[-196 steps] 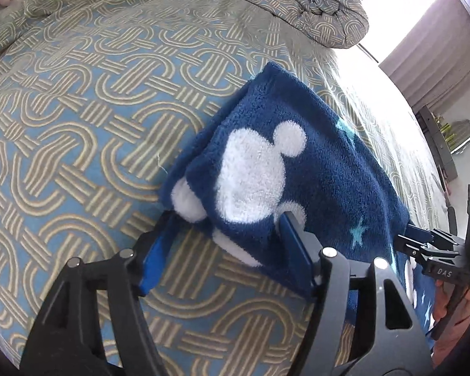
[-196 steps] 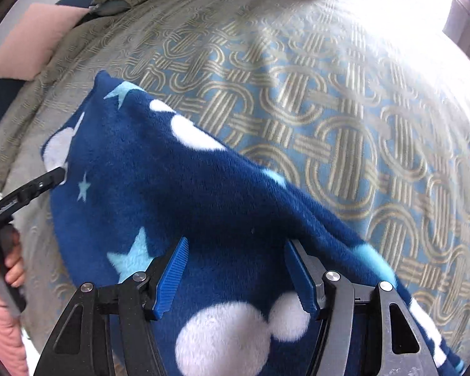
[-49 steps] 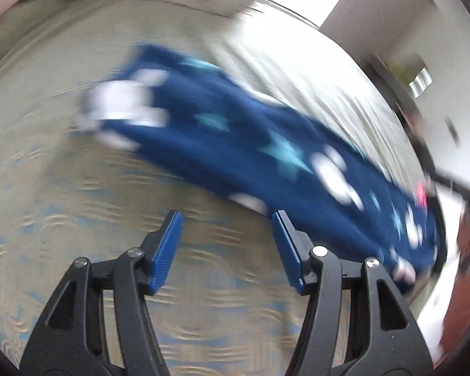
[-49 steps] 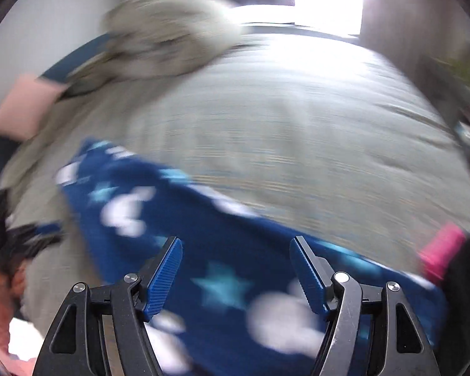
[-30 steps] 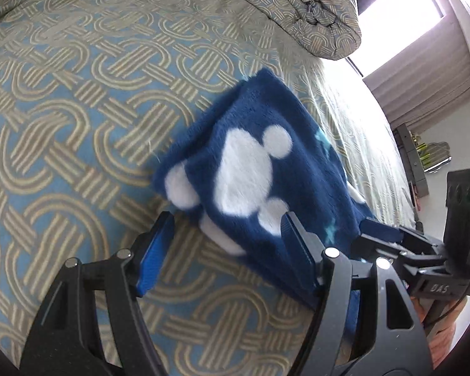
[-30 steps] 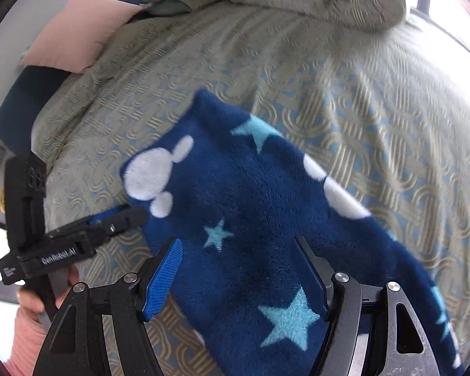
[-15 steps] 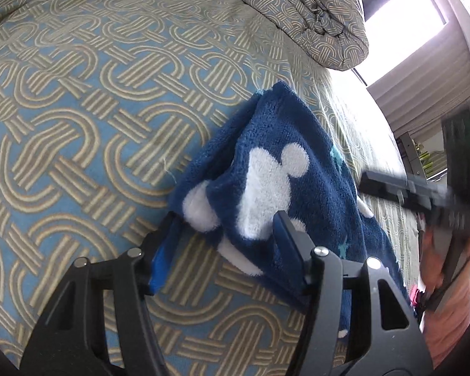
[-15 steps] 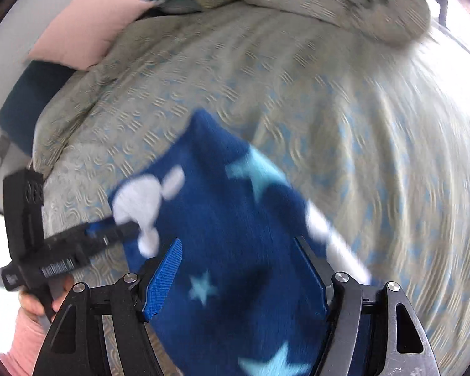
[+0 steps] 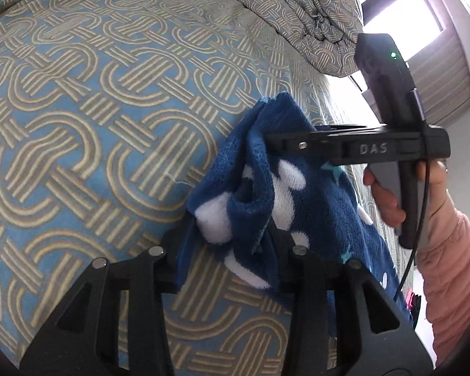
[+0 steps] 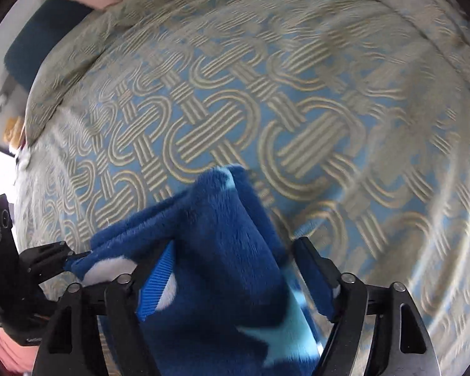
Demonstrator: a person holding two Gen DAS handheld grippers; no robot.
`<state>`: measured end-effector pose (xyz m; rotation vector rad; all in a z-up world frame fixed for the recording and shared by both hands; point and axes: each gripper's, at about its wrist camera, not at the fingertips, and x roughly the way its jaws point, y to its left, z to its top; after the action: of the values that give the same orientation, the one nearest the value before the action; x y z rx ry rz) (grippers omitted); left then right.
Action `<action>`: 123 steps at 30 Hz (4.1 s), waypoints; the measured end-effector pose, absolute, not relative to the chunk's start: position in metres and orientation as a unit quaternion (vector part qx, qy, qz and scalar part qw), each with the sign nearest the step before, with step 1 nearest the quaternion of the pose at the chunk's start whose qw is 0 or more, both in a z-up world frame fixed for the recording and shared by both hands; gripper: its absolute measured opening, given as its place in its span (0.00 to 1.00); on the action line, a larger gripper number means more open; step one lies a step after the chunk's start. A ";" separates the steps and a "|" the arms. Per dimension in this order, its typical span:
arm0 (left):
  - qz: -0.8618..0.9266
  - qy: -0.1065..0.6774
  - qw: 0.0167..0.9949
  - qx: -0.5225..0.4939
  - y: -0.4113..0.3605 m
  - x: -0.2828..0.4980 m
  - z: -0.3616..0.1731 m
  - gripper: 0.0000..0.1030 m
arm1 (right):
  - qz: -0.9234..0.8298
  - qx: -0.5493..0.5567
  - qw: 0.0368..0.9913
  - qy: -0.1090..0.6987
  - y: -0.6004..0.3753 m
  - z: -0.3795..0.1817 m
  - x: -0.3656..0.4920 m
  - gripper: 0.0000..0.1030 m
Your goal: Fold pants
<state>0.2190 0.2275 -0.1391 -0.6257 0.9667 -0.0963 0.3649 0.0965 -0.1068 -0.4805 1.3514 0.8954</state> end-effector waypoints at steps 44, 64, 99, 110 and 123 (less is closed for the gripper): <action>-0.316 0.383 0.867 -0.044 -0.082 0.107 0.030 0.16 | 0.327 -0.032 0.816 0.476 -0.270 0.072 0.192 0.16; -0.347 0.424 0.837 -0.003 -0.130 0.092 -0.008 0.16 | 0.221 0.290 0.727 0.582 -0.378 0.009 0.131 0.65; -0.413 0.413 0.812 -0.012 -0.046 0.023 -0.020 0.40 | 0.221 0.288 0.757 0.544 -0.293 0.069 0.152 0.15; -0.228 0.460 0.858 -0.024 -0.034 0.089 -0.086 0.20 | 0.261 0.281 0.776 0.500 -0.252 0.115 0.156 0.15; -0.191 0.448 0.873 -0.035 -0.003 0.070 -0.085 0.48 | 0.235 0.305 0.784 0.487 -0.304 0.111 0.139 0.15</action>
<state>0.0700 -0.0027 -0.0846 -0.0734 0.9357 -0.3989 0.1385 -0.3042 0.1110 0.6577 1.0520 0.5080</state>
